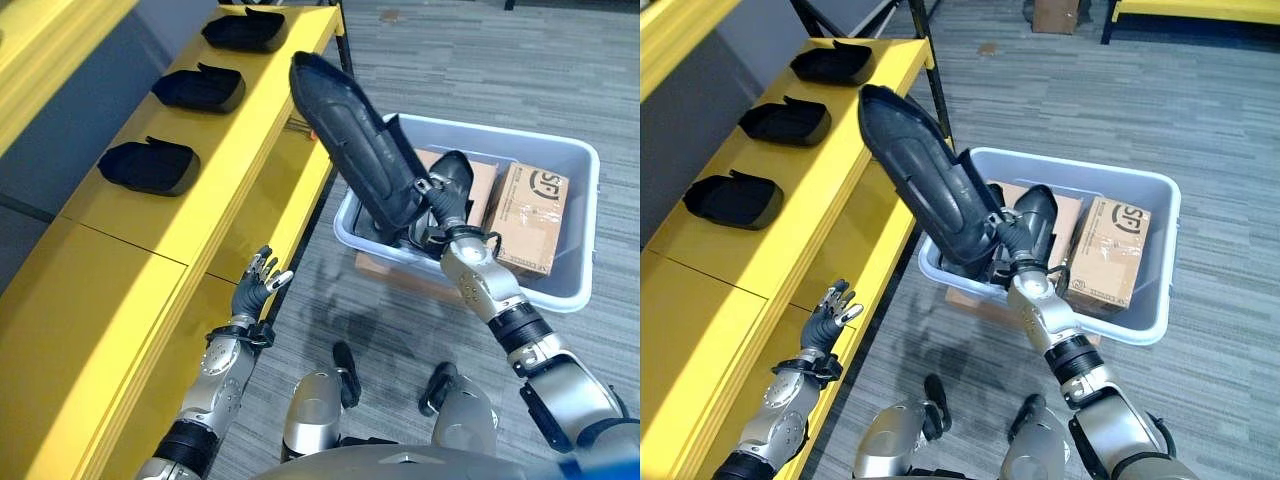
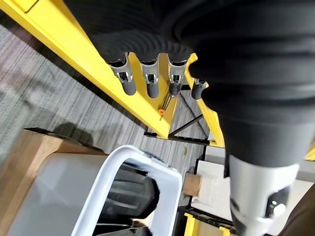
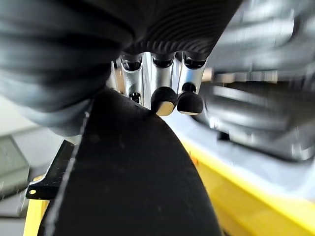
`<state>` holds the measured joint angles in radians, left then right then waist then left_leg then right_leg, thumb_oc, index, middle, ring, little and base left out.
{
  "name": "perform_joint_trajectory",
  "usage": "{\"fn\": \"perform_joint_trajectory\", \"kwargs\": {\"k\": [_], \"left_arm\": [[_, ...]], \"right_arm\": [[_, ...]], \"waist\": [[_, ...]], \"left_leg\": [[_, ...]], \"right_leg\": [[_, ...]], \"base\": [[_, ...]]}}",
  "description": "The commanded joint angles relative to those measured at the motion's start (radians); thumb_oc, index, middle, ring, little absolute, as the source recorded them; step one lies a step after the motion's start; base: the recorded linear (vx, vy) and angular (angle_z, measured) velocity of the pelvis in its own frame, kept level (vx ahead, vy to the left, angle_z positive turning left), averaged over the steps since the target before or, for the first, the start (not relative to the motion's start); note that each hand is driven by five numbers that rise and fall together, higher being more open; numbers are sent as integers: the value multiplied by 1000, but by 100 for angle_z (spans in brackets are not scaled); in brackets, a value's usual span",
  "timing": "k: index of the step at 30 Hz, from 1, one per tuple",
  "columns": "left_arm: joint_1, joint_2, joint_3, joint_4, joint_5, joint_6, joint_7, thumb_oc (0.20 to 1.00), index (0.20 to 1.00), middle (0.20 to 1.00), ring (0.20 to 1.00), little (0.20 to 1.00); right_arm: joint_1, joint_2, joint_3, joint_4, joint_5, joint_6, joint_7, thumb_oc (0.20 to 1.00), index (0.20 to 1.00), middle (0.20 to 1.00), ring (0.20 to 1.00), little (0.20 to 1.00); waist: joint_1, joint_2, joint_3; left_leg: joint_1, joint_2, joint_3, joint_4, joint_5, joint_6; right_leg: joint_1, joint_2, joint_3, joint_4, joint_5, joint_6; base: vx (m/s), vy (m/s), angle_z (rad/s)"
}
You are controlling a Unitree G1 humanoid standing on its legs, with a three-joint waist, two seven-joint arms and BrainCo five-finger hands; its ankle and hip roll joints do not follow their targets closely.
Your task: Move parts from the plastic box to the shelf.
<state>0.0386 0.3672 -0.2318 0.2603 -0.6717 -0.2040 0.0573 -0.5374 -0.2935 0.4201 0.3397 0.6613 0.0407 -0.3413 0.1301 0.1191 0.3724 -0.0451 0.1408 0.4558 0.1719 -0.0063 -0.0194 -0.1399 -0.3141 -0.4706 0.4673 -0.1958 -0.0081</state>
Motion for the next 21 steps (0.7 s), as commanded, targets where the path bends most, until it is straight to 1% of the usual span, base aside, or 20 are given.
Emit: {"fn": "perform_joint_trajectory", "kwargs": {"k": [1,7,10,11,13,15,16,17,18,19,20,21], "left_arm": [[56,40,14,-59,37,-22,33,1000,1000,1000,1000,1000],[96,48,26,-79,46,-15,7,1000,1000,1000,1000,1000],[113,51,24,-85,52,-8,-13,1000,1000,1000,1000,1000],[122,57,15,-91,62,-8,-31,1000,1000,1000,1000,1000],[126,60,2,-90,60,-18,-40,1000,1000,1000,1000,1000],[123,64,-8,-80,77,-13,-61,1000,1000,1000,1000,1000],[123,64,-8,-79,77,-9,-67,1000,1000,1000,1000,1000],[120,65,-11,-78,86,2,-78,1000,1000,1000,1000,1000],[115,59,-24,-74,103,14,-82,1000,1000,1000,1000,1000],[113,57,-27,-73,108,20,-86,1000,1000,1000,1000,1000],[111,52,-37,-70,126,23,-92,1000,1000,1000,1000,1000],[113,46,-58,-61,152,11,-86,1000,1000,1000,1000,1000]], "right_arm": [[2,37,0,-87,51,-36,37,200,200,200,200,200],[37,65,48,-129,58,-35,53,200,200,200,200,200],[42,78,71,-163,61,-16,50,200,200,200,200,200],[39,82,94,-182,65,-2,50,200,200,200,200,200],[34,91,121,-197,78,11,36,200,200,200,200,200],[31,109,138,-193,54,0,26,200,200,200,200,200],[31,110,139,-193,41,-1,25,200,200,200,200,200],[36,116,139,-191,12,1,25,200,200,200,200,200],[44,127,155,-191,19,10,8,200,200,200,200,200],[47,131,158,-189,16,12,5,200,200,200,200,200],[58,143,169,-179,3,2,8,200,200,200,200,200],[66,151,186,-177,3,-1,9,200,200,200,200,200]], "waist": [[25,-25,-39],[67,-26,-41],[88,-27,-36],[109,-29,-26],[128,-33,-13],[146,-39,-9],[148,-39,-10],[151,-44,-12],[155,-49,-15],[156,-51,-16],[159,-50,-17],[153,-49,-21]], "left_leg": [[13,100,-29,-78,110,-71],[-5,77,-49,-60,97,-53],[-21,64,-63,-46,89,-45],[-39,52,-74,-20,75,-35],[-64,38,-78,27,49,-20],[-82,19,-79,63,24,-2],[-83,17,-79,66,22,0],[-84,1,-84,71,11,10],[-78,-25,-91,71,-4,28],[-74,-34,-93,71,-10,35],[-63,-47,-97,65,-20,48],[-44,-56,-98,37,-17,56]], "right_leg": [[91,20,-37,-5,-4,14],[117,4,-73,-13,1,29],[127,-4,-88,-15,5,37],[131,-18,-98,-15,16,44],[147,-39,-106,-24,33,54],[179,-57,-116,-31,46,62],[184,-58,-117,-32,46,63],[188,-70,-116,-20,66,72],[189,-104,-109,30,113,90],[185,-118,-105,50,130,96],[179,-141,-105,100,148,99],[164,-128,-90,132,145,102]], "base": [[135,234,30],[46,151,18],[15,215,30],[-22,269,41],[-29,296,40],[2,242,19],[35,205,19],[71,204,21],[83,221,24],[104,239,19],[109,201,22],[107,190,22]]}}
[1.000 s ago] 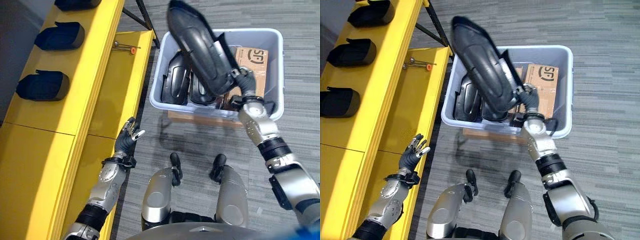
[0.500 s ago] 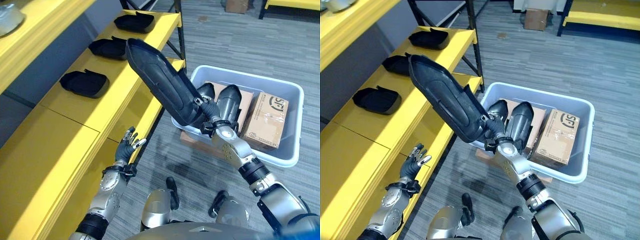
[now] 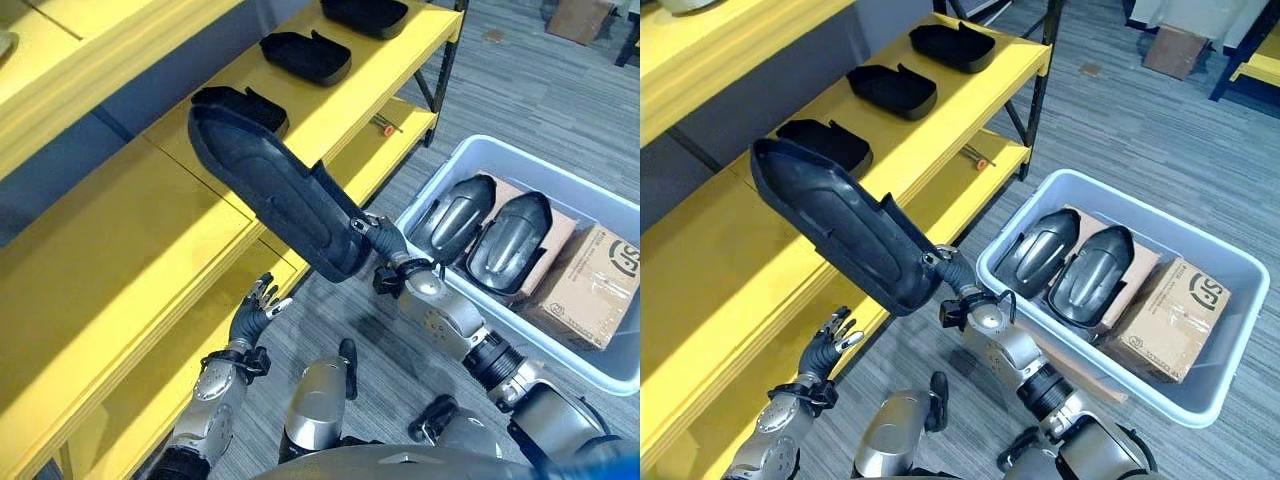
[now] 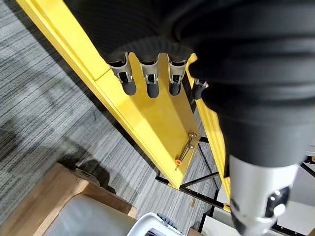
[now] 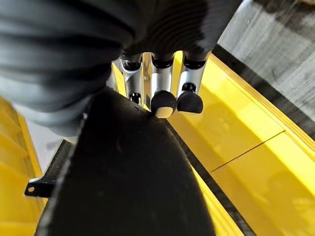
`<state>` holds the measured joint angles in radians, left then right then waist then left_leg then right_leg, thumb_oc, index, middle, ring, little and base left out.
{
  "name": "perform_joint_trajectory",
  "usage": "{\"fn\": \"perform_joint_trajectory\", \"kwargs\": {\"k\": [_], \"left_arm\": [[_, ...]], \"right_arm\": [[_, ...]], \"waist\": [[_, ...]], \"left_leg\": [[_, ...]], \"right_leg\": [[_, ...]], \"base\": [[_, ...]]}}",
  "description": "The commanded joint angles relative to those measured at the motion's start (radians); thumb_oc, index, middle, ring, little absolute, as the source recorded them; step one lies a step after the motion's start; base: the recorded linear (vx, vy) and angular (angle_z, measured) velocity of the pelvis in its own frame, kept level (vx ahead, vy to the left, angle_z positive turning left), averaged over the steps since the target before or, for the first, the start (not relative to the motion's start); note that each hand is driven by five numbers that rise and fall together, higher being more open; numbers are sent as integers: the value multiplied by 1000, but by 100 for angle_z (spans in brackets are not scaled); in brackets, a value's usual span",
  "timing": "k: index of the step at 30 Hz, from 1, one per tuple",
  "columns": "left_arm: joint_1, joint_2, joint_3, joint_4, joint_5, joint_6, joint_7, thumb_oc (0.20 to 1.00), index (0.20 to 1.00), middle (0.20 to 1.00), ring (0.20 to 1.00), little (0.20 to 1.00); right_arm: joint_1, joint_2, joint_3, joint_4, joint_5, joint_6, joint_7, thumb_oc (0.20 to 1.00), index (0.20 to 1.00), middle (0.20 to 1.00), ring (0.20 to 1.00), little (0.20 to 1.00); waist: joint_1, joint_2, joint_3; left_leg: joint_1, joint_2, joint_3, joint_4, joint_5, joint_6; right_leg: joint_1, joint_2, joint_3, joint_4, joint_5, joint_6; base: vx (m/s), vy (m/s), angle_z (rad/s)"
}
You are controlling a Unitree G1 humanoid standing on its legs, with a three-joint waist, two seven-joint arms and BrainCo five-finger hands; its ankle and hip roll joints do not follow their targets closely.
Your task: Move parts from the plastic box to the shelf.
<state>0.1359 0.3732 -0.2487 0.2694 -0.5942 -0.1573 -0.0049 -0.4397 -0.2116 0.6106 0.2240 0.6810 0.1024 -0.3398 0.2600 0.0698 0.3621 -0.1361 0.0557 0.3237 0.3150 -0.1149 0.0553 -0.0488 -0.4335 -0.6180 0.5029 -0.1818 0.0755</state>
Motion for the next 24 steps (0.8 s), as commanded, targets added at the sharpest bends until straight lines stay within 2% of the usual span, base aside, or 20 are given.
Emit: {"fn": "perform_joint_trajectory", "kwargs": {"k": [1,2,4,6,7,8,9,13,18,19,22,24], "left_arm": [[14,43,-56,-63,74,-46,-16,1000,1000,1000,1000,1000],[6,52,-70,-63,53,-45,-11,1000,1000,1000,1000,1000],[-13,66,-89,-67,30,-45,-5,1000,1000,1000,1000,1000],[-31,70,-103,-77,13,-38,5,1000,1000,1000,1000,1000],[-64,72,-137,-79,11,-34,22,1000,1000,1000,1000,1000],[-68,72,-149,-78,14,-36,23,1000,1000,1000,1000,1000],[-73,70,-163,-79,20,-43,22,1000,1000,1000,1000,1000],[-76,53,-177,-82,38,-32,9,1000,1000,1000,1000,1000],[-50,56,-164,-101,49,-22,-26,1000,1000,1000,1000,1000],[-51,62,-161,-110,49,-13,-51,1000,1000,1000,1000,1000],[-70,67,-162,-116,53,19,-97,1000,1000,1000,1000,1000],[-80,66,-166,-113,59,31,-106,1000,1000,1000,1000,1000]], "right_arm": [[-27,69,6,-67,-15,-63,4,200,200,200,200,200],[-21,65,13,-71,-14,-69,2,200,200,200,200,200],[-14,54,20,-79,2,-68,-2,200,200,200,200,200],[-15,47,14,-72,2,-64,9,200,200,200,200,200],[-8,38,5,-60,-10,-83,15,200,200,200,200,200],[0,35,2,-57,-15,-95,14,200,200,200,200,200],[12,31,-11,-53,-28,-114,20,200,200,200,200,200],[60,17,-38,-44,-42,-133,53,200,200,200,200,200],[85,16,-30,-40,-53,-136,56,200,200,200,200,200],[96,14,-38,-42,-44,-141,31,200,200,200,200,200],[105,21,-52,-46,-65,-160,-9,200,200,200,200,200],[96,25,-62,-38,-77,-158,-9,200,200,200,200,200]], "waist": [[9,1,-12],[-8,0,-13],[-35,0,-13],[-54,-1,-13],[-102,-17,-10],[-119,-17,-8],[-145,-19,-11],[-165,-15,-41],[-163,-1,-56],[-175,2,-54],[-203,0,-52],[-205,-5,-51]], "left_leg": [[59,15,26,-132,92,-15],[67,-2,10,-153,91,-15],[87,-19,-2,-200,103,-25],[91,-28,-16,-227,115,-37],[79,-67,-81,-226,104,-33],[77,-76,-101,-222,100,-28],[61,-89,-122,-224,111,-15],[76,-121,-164,-239,110,-19],[74,-132,-157,-214,89,-17],[90,-117,-88,-168,48,-27],[111,-59,30,-132,26,-39],[104,-28,37,-97,24,-52]], "right_leg": [[50,31,87,96,122,17],[22,88,125,76,107,12],[-24,186,143,-4,92,-3],[-47,252,152,-114,97,-12],[-88,349,258,-261,141,-17],[-116,367,294,-250,151,-16],[-124,399,335,-283,171,-33],[-62,406,361,-358,174,-36],[-36,404,351,-341,136,-52],[-12,389,325,-334,112,-53],[2,361,275,-324,102,-55],[-1,349,266,-305,92,-65]], "base": [[69,115,12],[21,39,6],[-5,-13,18],[-26,-117,35],[-6,-170,36],[-43,-234,79],[-48,-173,112],[73,-136,113],[107,-91,17],[101,-143,12],[25,-81,74],[11,4,106]]}}
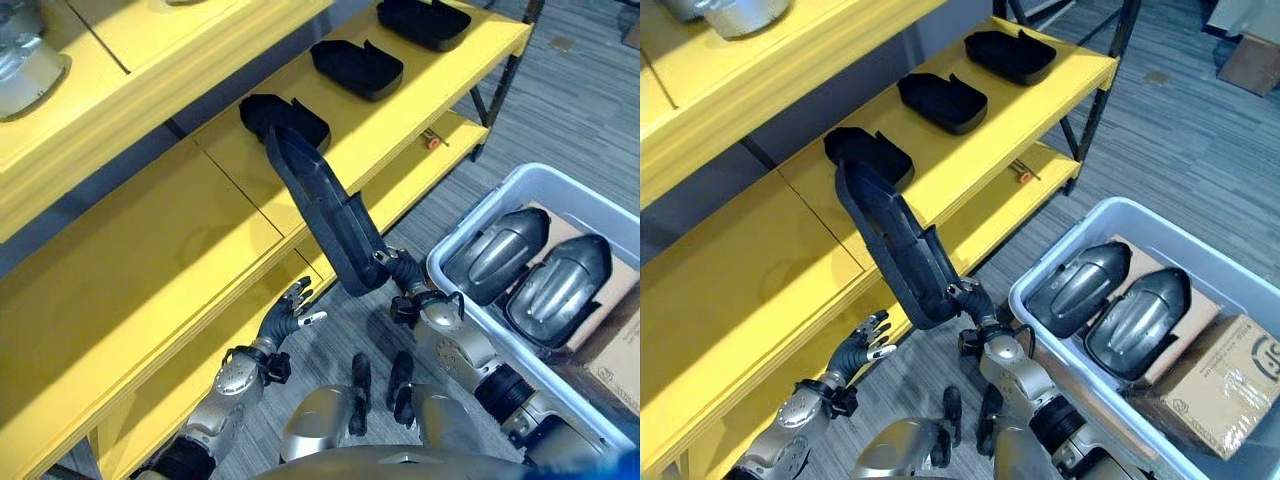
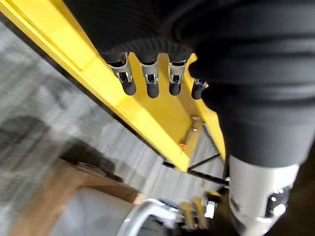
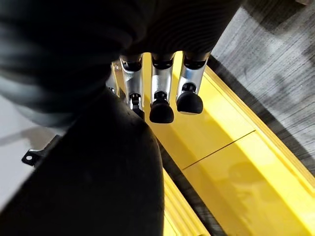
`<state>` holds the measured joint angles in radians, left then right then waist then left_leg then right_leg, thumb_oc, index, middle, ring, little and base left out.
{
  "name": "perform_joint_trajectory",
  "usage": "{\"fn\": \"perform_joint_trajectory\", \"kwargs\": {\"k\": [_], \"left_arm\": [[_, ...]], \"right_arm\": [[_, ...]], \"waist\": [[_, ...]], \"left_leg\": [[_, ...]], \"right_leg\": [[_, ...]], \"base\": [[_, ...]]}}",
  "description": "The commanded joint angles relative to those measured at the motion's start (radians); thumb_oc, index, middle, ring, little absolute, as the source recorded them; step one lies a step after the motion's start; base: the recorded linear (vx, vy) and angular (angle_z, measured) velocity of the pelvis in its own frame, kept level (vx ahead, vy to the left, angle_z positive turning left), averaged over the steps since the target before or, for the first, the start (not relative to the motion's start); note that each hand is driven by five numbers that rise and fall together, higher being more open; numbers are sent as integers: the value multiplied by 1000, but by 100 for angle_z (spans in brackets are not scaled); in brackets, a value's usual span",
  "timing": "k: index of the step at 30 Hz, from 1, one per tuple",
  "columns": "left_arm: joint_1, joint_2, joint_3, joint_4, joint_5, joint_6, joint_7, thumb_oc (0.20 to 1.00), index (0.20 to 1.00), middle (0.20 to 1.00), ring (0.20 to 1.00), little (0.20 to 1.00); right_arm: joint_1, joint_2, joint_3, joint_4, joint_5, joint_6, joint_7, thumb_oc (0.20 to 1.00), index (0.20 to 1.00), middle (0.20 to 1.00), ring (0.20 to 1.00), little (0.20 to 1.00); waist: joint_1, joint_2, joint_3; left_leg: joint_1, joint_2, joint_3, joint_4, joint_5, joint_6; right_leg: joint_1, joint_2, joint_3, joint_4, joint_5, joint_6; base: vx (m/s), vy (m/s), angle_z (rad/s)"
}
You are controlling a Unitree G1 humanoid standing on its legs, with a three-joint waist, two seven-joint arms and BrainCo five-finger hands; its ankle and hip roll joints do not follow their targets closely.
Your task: Move parts from the plastic box to the shelf.
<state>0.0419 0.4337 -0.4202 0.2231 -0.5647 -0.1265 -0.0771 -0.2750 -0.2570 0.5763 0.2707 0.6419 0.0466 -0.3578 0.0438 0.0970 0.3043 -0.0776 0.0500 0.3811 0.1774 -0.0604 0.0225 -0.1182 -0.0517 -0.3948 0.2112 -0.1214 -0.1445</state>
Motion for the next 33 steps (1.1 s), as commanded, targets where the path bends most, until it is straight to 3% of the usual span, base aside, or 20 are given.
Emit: {"fn": "perform_joint_trajectory", "kwargs": {"k": [1,3,6,7,9,12,15,19,23,28,30,33], "left_arm": [[11,2,6,-62,33,6,-37,1000,1000,1000,1000,1000],[8,-5,2,-52,22,10,-32,1000,1000,1000,1000,1000],[9,-24,2,-46,-3,36,-17,1000,1000,1000,1000,1000],[14,-33,4,-44,-18,49,-16,1000,1000,1000,1000,1000],[13,-46,-7,-25,-29,55,-20,1000,1000,1000,1000,1000],[27,-54,-21,-30,-38,46,-23,1000,1000,1000,1000,1000],[46,-55,-29,-44,-73,59,-22,1000,1000,1000,1000,1000],[55,-57,-24,-50,-90,38,-5,1000,1000,1000,1000,1000],[65,-45,-25,-71,-99,10,27,1000,1000,1000,1000,1000],[59,-30,-28,-78,-114,-26,59,1000,1000,1000,1000,1000],[46,-32,-34,-79,-123,-49,75,1000,1000,1000,1000,1000],[29,-25,-38,-89,-131,-44,83,1000,1000,1000,1000,1000]], "right_arm": [[-98,75,-43,-62,-35,-88,18,200,200,200,200,200],[-134,76,-49,-46,-26,-62,18,200,200,200,200,200],[-174,64,-55,-31,-7,-12,6,200,200,200,200,200],[-200,53,-59,-18,11,13,13,200,200,200,200,200],[-235,37,-67,7,21,26,23,200,200,200,200,200],[-236,22,-87,6,18,48,15,200,200,200,200,200],[-233,17,-109,-3,25,67,-2,200,200,200,200,200],[-241,9,-139,-15,18,75,-16,200,200,200,200,200],[-223,1,-168,-51,-17,77,-6,200,200,200,200,200],[-216,9,-148,-74,-72,84,1,200,200,200,200,200],[-230,10,-129,-70,-93,69,-53,200,200,200,200,200],[-292,-5,-148,-15,-145,80,-49,200,200,200,200,200]], "waist": [[14,-37,7],[16,-40,3],[10,-44,-26],[14,-43,-40],[15,-21,-49],[13,11,-41],[17,22,-31],[28,23,-3],[41,7,46],[69,-12,118],[87,-13,153],[106,-9,174]], "left_leg": [[37,13,-32,79,-23,-33],[39,56,-41,98,12,-53],[71,159,-63,65,139,-109],[78,186,-103,32,180,-121],[76,196,-105,9,195,-134],[74,157,-99,7,158,-124],[70,122,-101,-6,111,-103],[52,105,-102,-31,84,-75],[35,87,-126,-28,40,-66],[-38,86,-150,19,44,-59],[-79,87,-156,45,52,-56],[-107,88,-166,68,55,-56]], "right_leg": [[65,-45,42,14,17,141],[65,-55,42,31,2,127],[57,-80,45,48,-16,107],[44,-99,55,68,-29,104],[34,-123,47,105,-56,96],[44,-153,55,113,-52,112],[40,-165,72,110,-36,132],[9,-174,73,107,3,145],[-21,-192,74,156,-10,173],[-75,-200,58,218,-11,176],[-103,-207,47,254,-17,172],[-115,-213,34,282,-26,166]], "base": [[49,60,44],[91,127,-8],[106,307,-35],[116,471,-40],[114,614,-34],[119,574,21],[82,339,52],[-41,221,38],[-66,108,11],[-160,18,17],[-261,16,16],[-150,-3,9]]}}
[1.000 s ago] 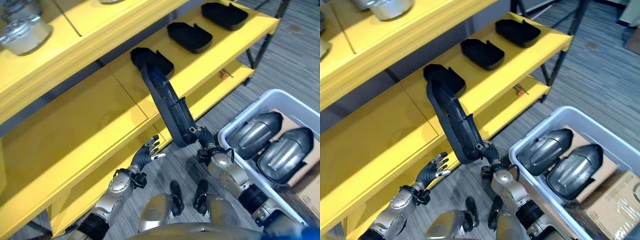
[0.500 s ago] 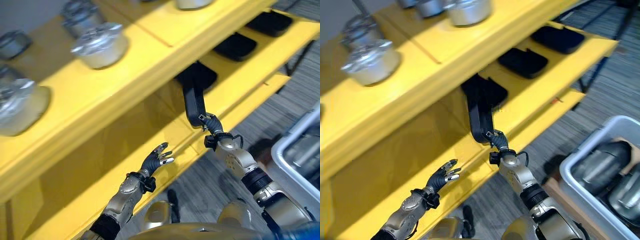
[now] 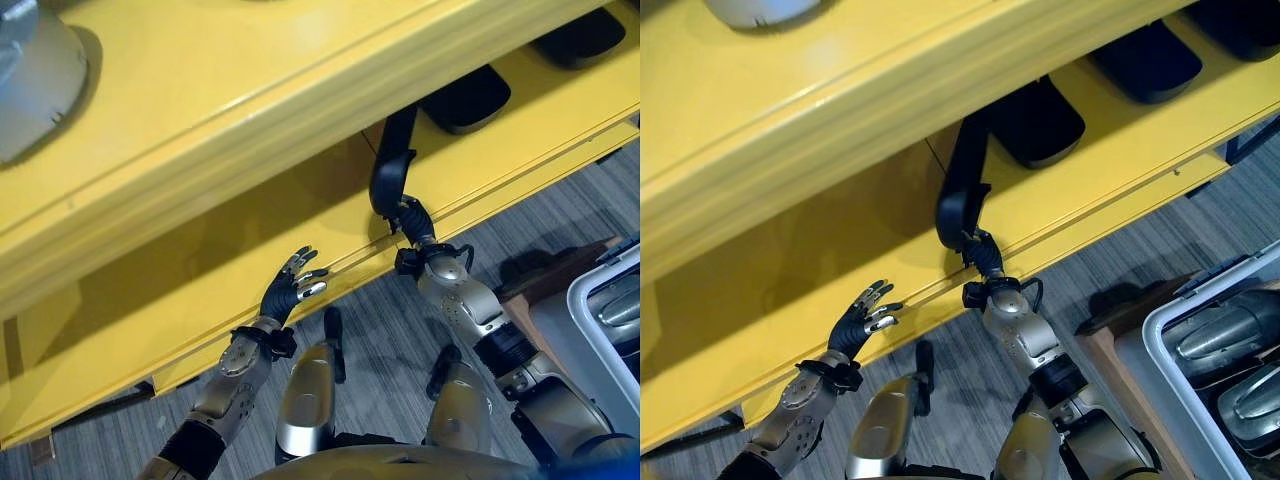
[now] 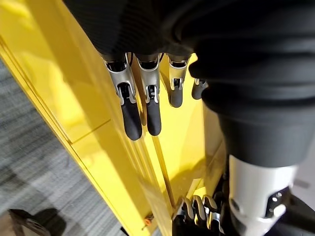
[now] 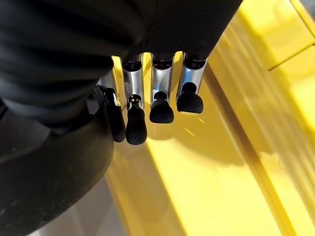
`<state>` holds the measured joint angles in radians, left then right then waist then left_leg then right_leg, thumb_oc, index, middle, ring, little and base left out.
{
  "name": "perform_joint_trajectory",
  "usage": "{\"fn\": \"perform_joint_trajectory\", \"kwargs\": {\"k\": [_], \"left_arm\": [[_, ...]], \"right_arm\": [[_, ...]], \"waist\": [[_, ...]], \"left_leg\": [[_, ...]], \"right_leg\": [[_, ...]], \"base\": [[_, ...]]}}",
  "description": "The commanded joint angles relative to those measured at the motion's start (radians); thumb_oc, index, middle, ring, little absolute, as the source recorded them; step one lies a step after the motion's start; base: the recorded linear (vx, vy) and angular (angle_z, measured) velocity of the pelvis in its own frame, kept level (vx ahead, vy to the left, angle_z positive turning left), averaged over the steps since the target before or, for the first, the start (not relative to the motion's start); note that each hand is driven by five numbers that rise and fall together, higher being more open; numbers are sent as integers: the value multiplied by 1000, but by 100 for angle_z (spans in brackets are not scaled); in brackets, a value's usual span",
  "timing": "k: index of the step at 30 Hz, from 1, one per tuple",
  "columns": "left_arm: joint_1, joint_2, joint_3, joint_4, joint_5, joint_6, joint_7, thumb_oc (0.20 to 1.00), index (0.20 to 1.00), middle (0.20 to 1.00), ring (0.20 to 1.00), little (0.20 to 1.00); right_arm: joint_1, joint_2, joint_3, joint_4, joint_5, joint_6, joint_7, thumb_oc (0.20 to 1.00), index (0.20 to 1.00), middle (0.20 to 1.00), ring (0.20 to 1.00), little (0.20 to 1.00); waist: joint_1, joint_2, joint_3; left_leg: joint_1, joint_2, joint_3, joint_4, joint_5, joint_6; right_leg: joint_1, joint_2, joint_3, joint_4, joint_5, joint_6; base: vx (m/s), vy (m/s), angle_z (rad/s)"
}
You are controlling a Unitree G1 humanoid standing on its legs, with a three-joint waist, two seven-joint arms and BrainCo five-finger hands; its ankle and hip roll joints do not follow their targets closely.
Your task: Move parts from the plastic box to the shelf.
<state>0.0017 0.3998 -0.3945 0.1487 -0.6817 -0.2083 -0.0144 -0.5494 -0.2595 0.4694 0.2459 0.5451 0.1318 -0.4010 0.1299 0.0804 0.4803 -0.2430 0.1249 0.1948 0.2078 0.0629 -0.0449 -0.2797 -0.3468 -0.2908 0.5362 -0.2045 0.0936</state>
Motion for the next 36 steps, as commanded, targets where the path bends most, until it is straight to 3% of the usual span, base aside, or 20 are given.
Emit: {"fn": "perform_joint_trajectory", "kwargs": {"k": [1,11,16,26,36], "left_arm": [[66,11,-65,-15,-13,38,21,1000,1000,1000,1000,1000],[9,34,-81,-28,-47,57,25,1000,1000,1000,1000,1000],[0,63,-56,-35,-47,65,8,1000,1000,1000,1000,1000],[-42,102,-21,-31,-30,89,3,1000,1000,1000,1000,1000],[-40,125,-7,-26,-21,94,-11,1000,1000,1000,1000,1000]], "right_arm": [[-33,-8,-46,25,-69,1,3,200,200,200,200,200],[-273,-127,-26,209,-414,32,81,200,200,200,200,200],[-398,-172,34,340,-556,79,54,200,200,200,200,200],[-479,-180,104,493,-684,151,-20,200,200,200,200,200],[-521,-225,189,541,-927,138,-36,200,200,200,200,200]], "waist": [[25,9,1],[98,25,39],[152,20,40],[190,-15,40],[208,-35,40]], "left_leg": [[54,12,17,41,-68,11],[-33,4,-15,86,-50,14],[-91,16,-22,100,-43,14],[-170,34,-20,116,-39,17],[-200,45,-37,136,-43,18]], "right_leg": [[45,81,-73,-39,55,-73],[-12,53,-115,69,22,-79],[-33,39,-158,63,37,-63],[-58,62,-196,86,30,-57],[-61,80,-208,102,23,-59]], "base": [[-127,0,6],[-114,-4,10],[-115,-22,21],[-22,-74,8],[14,-51,2]]}}
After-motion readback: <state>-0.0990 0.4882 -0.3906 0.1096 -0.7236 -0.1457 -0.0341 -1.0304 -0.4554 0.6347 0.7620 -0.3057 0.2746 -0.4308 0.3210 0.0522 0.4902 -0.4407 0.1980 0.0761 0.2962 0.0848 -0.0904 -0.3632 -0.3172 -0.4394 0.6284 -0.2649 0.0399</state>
